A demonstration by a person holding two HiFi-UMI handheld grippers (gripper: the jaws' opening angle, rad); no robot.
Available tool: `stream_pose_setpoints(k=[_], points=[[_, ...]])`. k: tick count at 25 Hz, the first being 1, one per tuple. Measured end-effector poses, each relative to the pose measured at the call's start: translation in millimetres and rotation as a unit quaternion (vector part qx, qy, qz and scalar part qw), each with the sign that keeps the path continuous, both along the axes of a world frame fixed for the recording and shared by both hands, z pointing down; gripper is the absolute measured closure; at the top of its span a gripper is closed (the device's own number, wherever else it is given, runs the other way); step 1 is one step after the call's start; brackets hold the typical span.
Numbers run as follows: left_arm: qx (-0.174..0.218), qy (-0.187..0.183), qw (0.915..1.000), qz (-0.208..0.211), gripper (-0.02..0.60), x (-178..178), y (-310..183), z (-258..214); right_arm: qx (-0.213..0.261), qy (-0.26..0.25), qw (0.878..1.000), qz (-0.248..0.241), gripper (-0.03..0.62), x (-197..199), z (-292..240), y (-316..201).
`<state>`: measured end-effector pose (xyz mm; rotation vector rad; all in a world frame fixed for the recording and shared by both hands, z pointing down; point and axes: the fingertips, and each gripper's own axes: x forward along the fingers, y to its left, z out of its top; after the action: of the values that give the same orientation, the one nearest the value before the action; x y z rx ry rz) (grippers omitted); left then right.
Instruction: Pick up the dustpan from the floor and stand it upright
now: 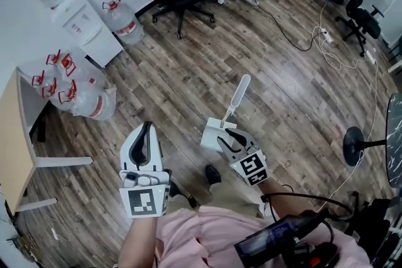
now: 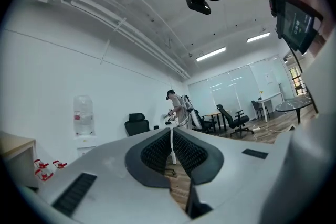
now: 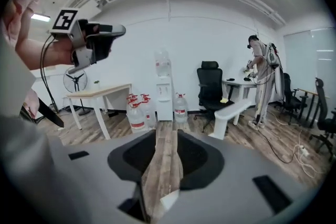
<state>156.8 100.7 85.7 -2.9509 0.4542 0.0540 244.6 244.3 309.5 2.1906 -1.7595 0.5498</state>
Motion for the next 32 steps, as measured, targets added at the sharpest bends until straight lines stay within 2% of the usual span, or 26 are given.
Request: stream_pose_setpoints(k=[5, 10, 14, 15, 20, 32], points=[[0.023, 0.028, 0.9992, -0.016, 0.561, -10, 4, -40, 0.100, 0.041, 0.994, -0.003, 0.487, -5, -104, -35], [0.025, 0.058, 0.9973, -0.037, 0.561, -20, 0, -87, 0.184, 0.093, 0.978, 0.015, 0.528, 7, -203, -57], [0.025, 0.074, 0.9960, -0.044, 0.561, -23, 0, -108, 0.230, 0.126, 0.965, 0.019, 0.566, 4, -252, -63], [0.026, 0.077, 0.9957, -0.045, 0.561, -25, 0, -111, 0.237, 0.130, 0.963, 0.019, 0.588, 2, -259, -64], [0.029, 0.083, 0.9949, -0.049, 0.561, -27, 2, -114, 0.253, 0.157, 0.954, 0.016, 0.592, -4, -279, -72], [0.031, 0.083, 0.9948, -0.051, 0.561, -23, 3, -109, 0.252, 0.156, 0.955, 0.014, 0.592, -1, -283, -73]])
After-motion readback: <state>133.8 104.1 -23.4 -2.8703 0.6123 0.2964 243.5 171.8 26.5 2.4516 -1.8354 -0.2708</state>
